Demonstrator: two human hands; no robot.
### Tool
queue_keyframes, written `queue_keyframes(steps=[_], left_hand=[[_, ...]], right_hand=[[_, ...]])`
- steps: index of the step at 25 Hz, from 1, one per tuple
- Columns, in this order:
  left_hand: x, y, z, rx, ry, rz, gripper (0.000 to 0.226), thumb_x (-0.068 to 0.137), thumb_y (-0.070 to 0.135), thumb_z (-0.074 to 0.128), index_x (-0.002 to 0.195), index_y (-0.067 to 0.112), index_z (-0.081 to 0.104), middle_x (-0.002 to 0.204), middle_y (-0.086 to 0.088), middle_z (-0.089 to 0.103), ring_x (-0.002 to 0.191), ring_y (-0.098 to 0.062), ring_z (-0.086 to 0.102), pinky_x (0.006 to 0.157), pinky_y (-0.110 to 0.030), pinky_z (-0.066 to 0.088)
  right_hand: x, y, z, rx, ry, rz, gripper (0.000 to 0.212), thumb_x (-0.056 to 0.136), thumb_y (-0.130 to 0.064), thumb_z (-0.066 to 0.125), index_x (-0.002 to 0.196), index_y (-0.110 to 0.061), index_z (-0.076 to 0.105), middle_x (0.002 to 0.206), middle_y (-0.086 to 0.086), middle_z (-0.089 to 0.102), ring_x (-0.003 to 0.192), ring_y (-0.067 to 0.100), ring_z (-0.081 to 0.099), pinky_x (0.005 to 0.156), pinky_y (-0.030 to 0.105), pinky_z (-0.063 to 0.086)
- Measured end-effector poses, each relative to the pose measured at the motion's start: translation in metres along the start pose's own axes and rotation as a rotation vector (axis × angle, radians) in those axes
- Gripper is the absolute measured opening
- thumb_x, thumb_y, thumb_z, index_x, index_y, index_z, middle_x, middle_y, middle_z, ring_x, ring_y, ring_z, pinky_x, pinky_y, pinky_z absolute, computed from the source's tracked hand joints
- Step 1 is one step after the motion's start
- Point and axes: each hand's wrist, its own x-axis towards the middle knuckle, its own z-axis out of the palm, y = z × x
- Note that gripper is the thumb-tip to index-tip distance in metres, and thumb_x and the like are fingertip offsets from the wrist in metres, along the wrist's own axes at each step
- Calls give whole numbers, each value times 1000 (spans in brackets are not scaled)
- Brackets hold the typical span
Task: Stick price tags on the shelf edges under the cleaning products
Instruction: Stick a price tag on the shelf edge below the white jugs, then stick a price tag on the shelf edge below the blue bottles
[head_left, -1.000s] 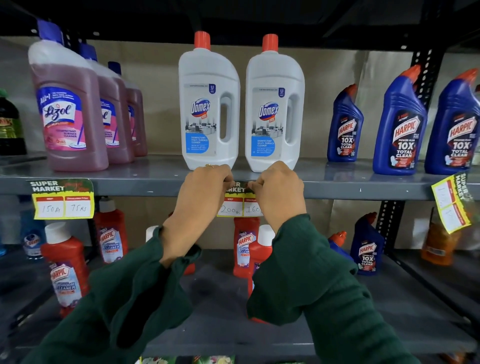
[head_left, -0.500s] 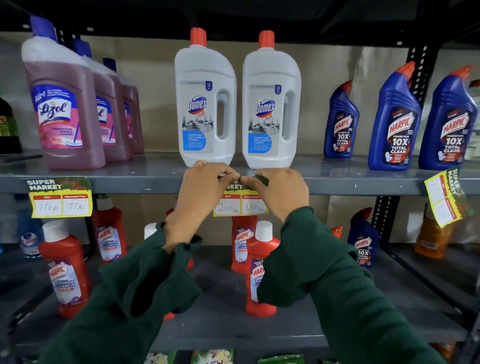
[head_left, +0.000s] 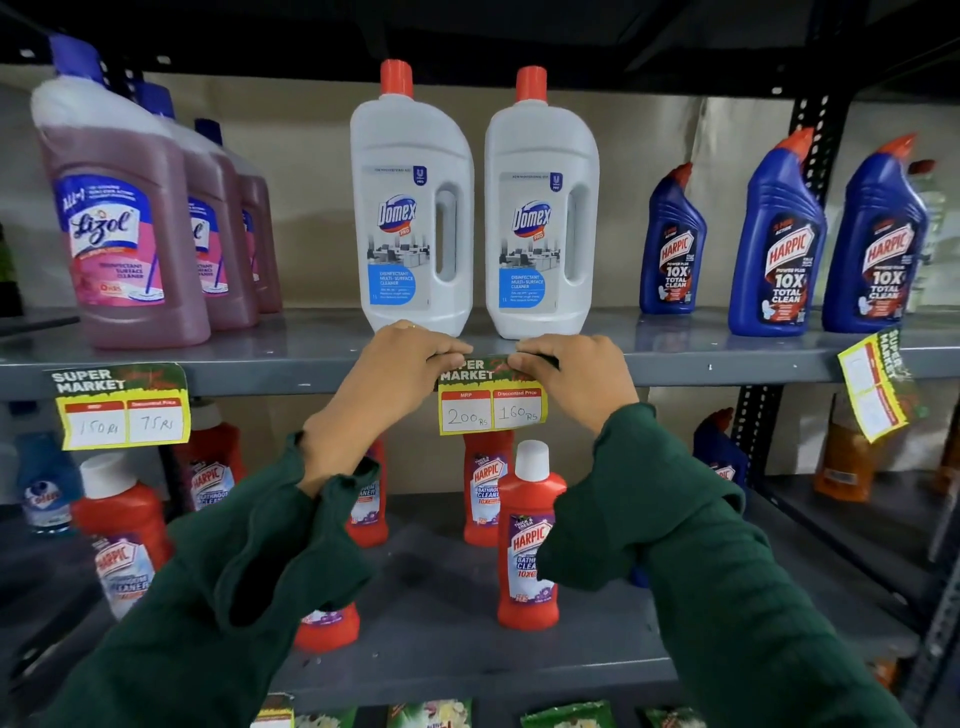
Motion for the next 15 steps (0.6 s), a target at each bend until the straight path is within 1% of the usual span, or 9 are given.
queue_keyframes(steps=[3, 6, 8, 10, 11, 12, 13, 14, 15], left_hand=[[-2, -4, 0, -6, -6, 21, 28, 92, 20, 50, 118, 22, 58, 111, -13, 64, 104, -21, 49, 84, -27, 38], [-4, -7, 4, -2, -17, 37, 31, 93, 12, 47, 121, 21, 56, 111, -12, 62, 107, -22, 47, 86, -25, 35], [-6, -8, 5, 3, -11, 41, 34, 92, 5, 46, 120, 21, 56, 115, -13, 62, 108, -21, 48, 87, -23, 35], [-8, -6, 2, -2, 9, 27, 36, 91, 0, 44, 119, 19, 57, 123, -13, 60, 114, -22, 49, 94, -26, 36], [-8, -3, 0, -20, 37, 11, 37, 91, -1, 42, 119, 17, 57, 128, -12, 57, 119, -23, 47, 100, -30, 35], [-9, 2, -1, -38, 77, -3, 38, 91, -2, 39, 120, 16, 56, 133, -11, 54, 124, -24, 44, 105, -33, 32], [-8, 10, 0, -43, 122, -10, 39, 92, -2, 36, 122, 15, 54, 137, -10, 50, 127, -25, 40, 109, -37, 30], [-7, 20, 4, -28, 172, -11, 40, 92, 0, 35, 125, 16, 51, 139, -9, 47, 130, -26, 36, 111, -40, 28], [-5, 34, 11, 2, 222, 4, 40, 92, 3, 34, 127, 17, 49, 139, -8, 47, 132, -28, 33, 111, -42, 28]], right_hand=[[1, 3, 0, 13, -17, -9, 24, 92, -30, 53, 102, -14, 69, 103, 7, 74, 97, 25, 64, 87, 35, 51], [2, 7, 0, 13, -18, -18, 24, 94, -25, 50, 100, -12, 69, 101, 9, 74, 95, 26, 63, 82, 31, 47], [2, 9, 1, -2, -10, -38, 24, 95, -21, 47, 102, -10, 67, 101, 12, 72, 94, 29, 63, 83, 35, 49], [2, 11, 1, -1, -32, -65, 23, 96, -16, 43, 107, -9, 63, 106, 15, 70, 96, 30, 62, 85, 38, 51], [2, 13, -1, 36, -52, -75, 24, 96, -12, 41, 109, -8, 61, 108, 14, 68, 96, 28, 61, 86, 36, 51], [1, 17, -4, 122, -64, -68, 24, 96, -9, 40, 110, -7, 60, 110, 12, 67, 97, 23, 59, 86, 30, 50], [-1, 21, -10, 247, -51, -42, 25, 96, -7, 39, 109, -7, 60, 109, 6, 65, 98, 17, 57, 86, 23, 47], [-3, 28, -18, 369, 3, -9, 25, 96, -6, 40, 107, -9, 61, 107, -1, 63, 100, 11, 54, 86, 14, 43], [-6, 37, -29, 468, 98, 24, 24, 95, -6, 41, 105, -10, 63, 105, -6, 61, 100, 7, 53, 83, 7, 41]])
